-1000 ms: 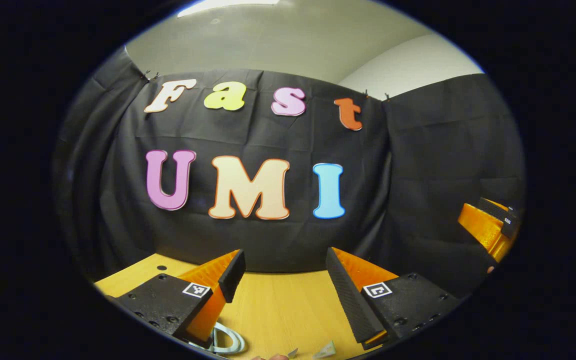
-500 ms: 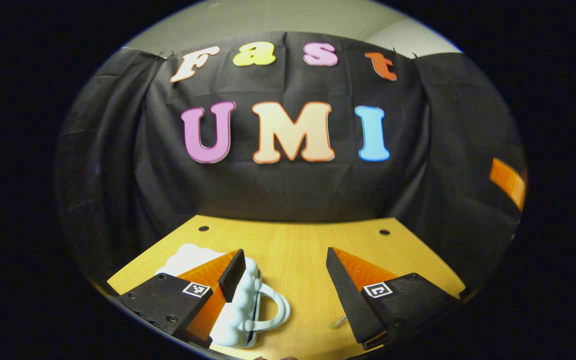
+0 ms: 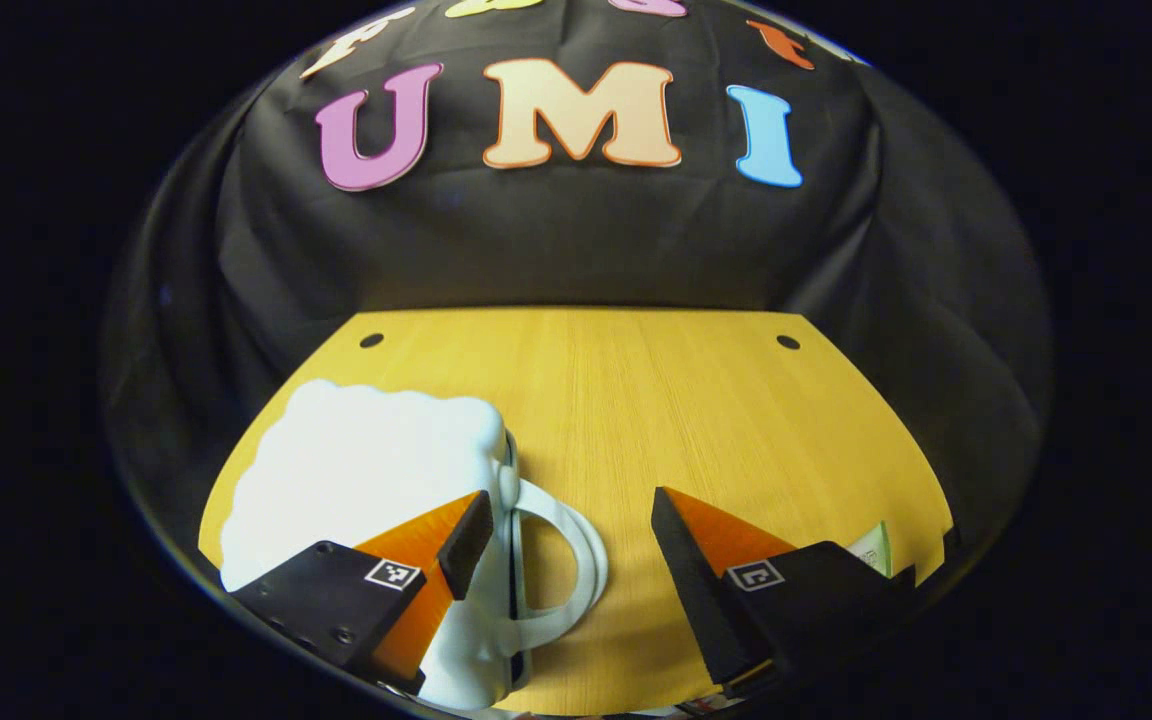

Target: First open the suitcase, pack the skin care products into it, and then close the suitcase.

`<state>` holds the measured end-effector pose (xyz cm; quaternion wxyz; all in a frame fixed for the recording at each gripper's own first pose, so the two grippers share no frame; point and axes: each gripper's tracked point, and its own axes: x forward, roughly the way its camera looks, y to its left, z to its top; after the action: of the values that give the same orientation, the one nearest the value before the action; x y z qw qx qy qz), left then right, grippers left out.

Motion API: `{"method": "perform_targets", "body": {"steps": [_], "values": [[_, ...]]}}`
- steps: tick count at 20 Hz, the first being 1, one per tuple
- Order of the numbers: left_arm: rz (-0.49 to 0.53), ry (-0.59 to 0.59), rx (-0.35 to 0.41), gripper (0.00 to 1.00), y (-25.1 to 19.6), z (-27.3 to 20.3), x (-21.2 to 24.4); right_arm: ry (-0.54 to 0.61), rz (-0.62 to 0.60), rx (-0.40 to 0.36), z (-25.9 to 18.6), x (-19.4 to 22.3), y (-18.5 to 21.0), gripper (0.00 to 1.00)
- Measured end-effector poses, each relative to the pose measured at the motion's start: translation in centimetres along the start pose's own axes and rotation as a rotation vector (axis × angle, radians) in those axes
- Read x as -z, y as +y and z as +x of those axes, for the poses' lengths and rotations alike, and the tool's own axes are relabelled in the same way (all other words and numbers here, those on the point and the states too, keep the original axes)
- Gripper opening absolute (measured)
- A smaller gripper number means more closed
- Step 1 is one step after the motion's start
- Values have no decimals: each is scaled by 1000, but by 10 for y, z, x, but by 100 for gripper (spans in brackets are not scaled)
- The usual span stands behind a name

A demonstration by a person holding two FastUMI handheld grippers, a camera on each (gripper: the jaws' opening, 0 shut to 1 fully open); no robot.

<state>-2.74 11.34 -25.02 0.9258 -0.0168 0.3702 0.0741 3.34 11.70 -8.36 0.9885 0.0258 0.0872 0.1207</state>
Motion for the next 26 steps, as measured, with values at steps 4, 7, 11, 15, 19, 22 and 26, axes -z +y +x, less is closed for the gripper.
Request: {"method": "perform_targets", "body": {"steps": [4, 7, 11, 15, 19, 22, 26], "values": [[-12, 100, -13, 89, -12, 20, 24, 61, -25, 22, 5, 11, -2, 99], [-9, 169, -27, 89, -14, 29, 40, 79, -72, 41, 1, 14, -10, 99], [-87, 293, -1, 87, -21, 40, 66, 68, -78, 61, -12, 9, -18, 99], [-166, 379, -11, 82, -17, 50, 83, 73, -85, 73, -19, 11, -25, 98], [-137, 397, -42, 31, -3, 51, 84, 68, -94, 83, -23, 12, -29, 98], [-65, 384, -8, 8, -6, 46, 77, 64, -93, 79, -25, 14, -26, 98], [-62, 388, 45, 0, -7, 37, 71, 59, -66, 50, -26, 18, -14, 99]]}}
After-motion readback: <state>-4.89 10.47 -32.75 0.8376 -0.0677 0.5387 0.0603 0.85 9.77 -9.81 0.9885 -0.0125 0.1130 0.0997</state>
